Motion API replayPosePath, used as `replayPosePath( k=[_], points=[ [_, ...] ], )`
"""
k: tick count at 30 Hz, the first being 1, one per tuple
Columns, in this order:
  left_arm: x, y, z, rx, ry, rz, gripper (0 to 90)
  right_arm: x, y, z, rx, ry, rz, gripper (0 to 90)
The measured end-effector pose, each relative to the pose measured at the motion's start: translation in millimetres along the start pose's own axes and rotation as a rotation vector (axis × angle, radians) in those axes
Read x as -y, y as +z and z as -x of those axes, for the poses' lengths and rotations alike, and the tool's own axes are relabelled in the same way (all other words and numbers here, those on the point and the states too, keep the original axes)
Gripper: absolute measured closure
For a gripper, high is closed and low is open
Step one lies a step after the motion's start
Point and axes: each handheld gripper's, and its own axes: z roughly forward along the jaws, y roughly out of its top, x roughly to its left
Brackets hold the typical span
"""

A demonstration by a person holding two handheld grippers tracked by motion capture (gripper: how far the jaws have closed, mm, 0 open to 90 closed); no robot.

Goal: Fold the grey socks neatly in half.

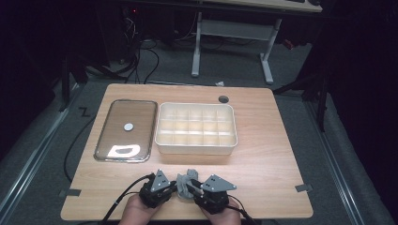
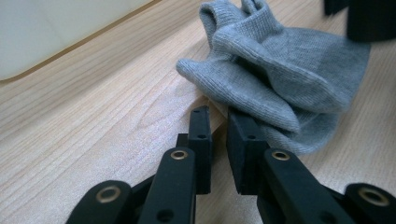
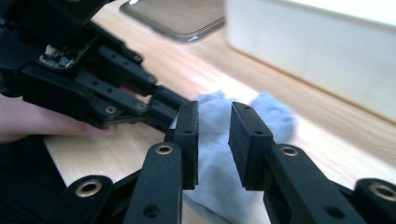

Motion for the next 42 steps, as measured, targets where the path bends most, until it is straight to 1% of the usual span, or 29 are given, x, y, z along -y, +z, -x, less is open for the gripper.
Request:
replayPosePath(
  k=[2,3,5,6,9,10,12,13,15,18,21,22,23,25,27,28,30,31,32,33,37,38,42],
  points=[
    [0.3,-0.6,0.0,-0.01,0.001,0.001,81.0,1.6,-7.7,5.7,0.021,0.016,0.015,74.9],
    [0.7,-1.4,-0.9,-0.009,-0.004,0.007,82.5,2.8,-10.2,8.1,0.028,0.025,0.016,75.7],
    [0.2,-5.5,-4.8,-0.004,-0.035,0.032,84.5,5.8,-13.1,12.0,0.033,0.039,0.019,78.3],
    [-0.6,-8.2,-6.5,-0.015,-0.038,0.044,84.9,8.3,-13.8,14.2,0.029,0.051,0.016,80.0],
    [-4.0,-17.4,-11.2,-0.04,-0.061,0.094,86.2,14.0,-10.0,15.9,0.016,0.063,-0.008,80.5],
    [-6.4,-20.2,-11.2,-0.041,-0.061,0.109,86.2,16.0,-5.0,15.3,0.009,0.059,-0.022,80.4],
    [-12.0,-23.1,-7.9,-0.038,-0.045,0.124,86.2,16.6,-2.7,14.9,0.004,0.06,-0.031,80.4],
    [-16.8,-24.0,-2.3,-0.038,-0.025,0.138,86.0,17.4,0.7,14.7,-0.004,0.055,-0.041,80.3],
    [-21.9,-23.7,5.3,-0.024,-0.01,0.152,85.9,19.4,9.4,13.0,-0.014,0.04,-0.065,79.8],
    [-24.9,-20.8,12.2,-0.007,0.001,0.156,86.0,21.0,17.6,10.9,-0.008,0.02,-0.094,79.7],
    [-25.2,-18.4,13.1,0.011,-0.009,0.157,86.1,23.3,24.2,10.2,0.004,0.005,-0.129,79.8],
    [-25.1,-18.6,13.2,0.02,-0.014,0.159,86.1,24.1,25.0,10.9,0.001,0.005,-0.12,80.1],
    [-24.9,-18.5,14.0,0.03,-0.019,0.165,86.1,24.0,25.2,11.3,-0.002,0.012,-0.121,80.5],
    [-24.7,-18.2,15.3,0.041,-0.012,0.166,86.0,23.7,25.6,11.7,-0.003,0.016,-0.125,81.0],
    [-23.9,-18.1,14.9,0.032,-0.002,0.166,85.9,23.9,26.0,11.5,-0.001,0.015,-0.124,81.3],
    [-23.5,-19.0,12.4,0.025,-0.009,0.169,86.0,24.1,26.2,11.7,-0.002,0.016,-0.122,81.4],
    [-22.7,-22.6,4.6,0.021,-0.037,0.18,86.1,24.5,26.5,12.7,-0.007,0.022,-0.118,81.7],
    [-22.6,-24.0,2.0,0.023,-0.054,0.186,86.2,24.4,26.5,13.0,-0.008,0.023,-0.118,81.8],
    [-22.7,-24.3,0.9,0.026,-0.062,0.191,86.6,24.4,26.5,12.9,-0.007,0.024,-0.119,81.8],
    [-22.9,-23.2,1.8,0.03,-0.059,0.191,86.7,24.5,26.5,13.2,-0.008,0.023,-0.118,81.8],
    [-24.1,-12.3,12.8,0.051,-0.022,0.156,86.7,24.6,26.4,14.0,-0.013,0.03,-0.118,81.8],
    [-24.6,-9.9,14.3,0.058,-0.022,0.151,86.7,24.7,26.4,14.3,-0.013,0.031,-0.118,81.8],
    [-28.6,-7.8,16.2,0.08,-0.031,0.175,86.7,25.1,26.3,14.2,-0.013,0.032,-0.115,81.8]
  ],
)
